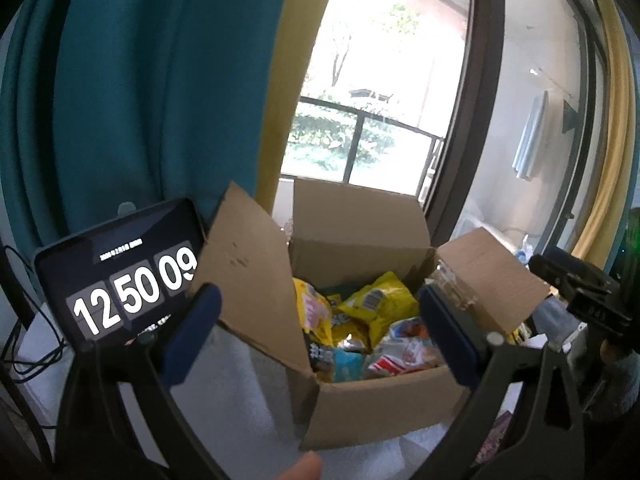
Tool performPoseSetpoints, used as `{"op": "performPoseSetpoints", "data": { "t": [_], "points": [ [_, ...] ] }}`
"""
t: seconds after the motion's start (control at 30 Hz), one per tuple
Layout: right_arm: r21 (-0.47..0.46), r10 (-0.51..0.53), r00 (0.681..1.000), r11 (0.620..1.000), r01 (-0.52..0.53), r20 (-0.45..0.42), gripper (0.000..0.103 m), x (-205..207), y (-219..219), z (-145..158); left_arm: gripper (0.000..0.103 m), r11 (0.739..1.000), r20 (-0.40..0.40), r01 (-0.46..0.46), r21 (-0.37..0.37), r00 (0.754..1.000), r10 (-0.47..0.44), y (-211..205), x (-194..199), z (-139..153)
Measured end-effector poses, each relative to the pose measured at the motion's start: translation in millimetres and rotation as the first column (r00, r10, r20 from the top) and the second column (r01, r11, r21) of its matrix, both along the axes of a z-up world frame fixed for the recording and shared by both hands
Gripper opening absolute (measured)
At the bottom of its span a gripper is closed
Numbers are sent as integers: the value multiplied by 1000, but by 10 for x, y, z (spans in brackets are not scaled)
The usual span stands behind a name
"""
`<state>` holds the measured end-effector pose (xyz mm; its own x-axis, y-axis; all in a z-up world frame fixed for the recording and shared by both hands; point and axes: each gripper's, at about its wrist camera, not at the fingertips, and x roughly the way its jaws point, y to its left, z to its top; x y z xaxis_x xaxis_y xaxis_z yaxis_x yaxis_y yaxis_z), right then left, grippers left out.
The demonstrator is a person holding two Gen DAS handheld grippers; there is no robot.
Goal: Organize snacks
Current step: 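Withdraw both tools from the box toward the remaining snacks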
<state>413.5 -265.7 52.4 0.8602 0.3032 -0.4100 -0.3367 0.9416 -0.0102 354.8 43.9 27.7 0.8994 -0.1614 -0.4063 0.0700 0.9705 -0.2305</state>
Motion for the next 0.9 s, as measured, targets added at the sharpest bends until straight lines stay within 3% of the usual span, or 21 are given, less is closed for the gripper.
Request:
{"op": "performPoseSetpoints", "data": {
  "t": [0.4,0.9],
  "points": [
    [-9,-1,1000,1000,1,27,88,-553,-32,166,100,999,24,47,8,999,-47,-111,-461,92],
    [-19,-10,1000,1000,10,-24,88,-1104,-105,-29,100,995,9,96,-1,995,-96,-230,-894,-29]
  ]
}}
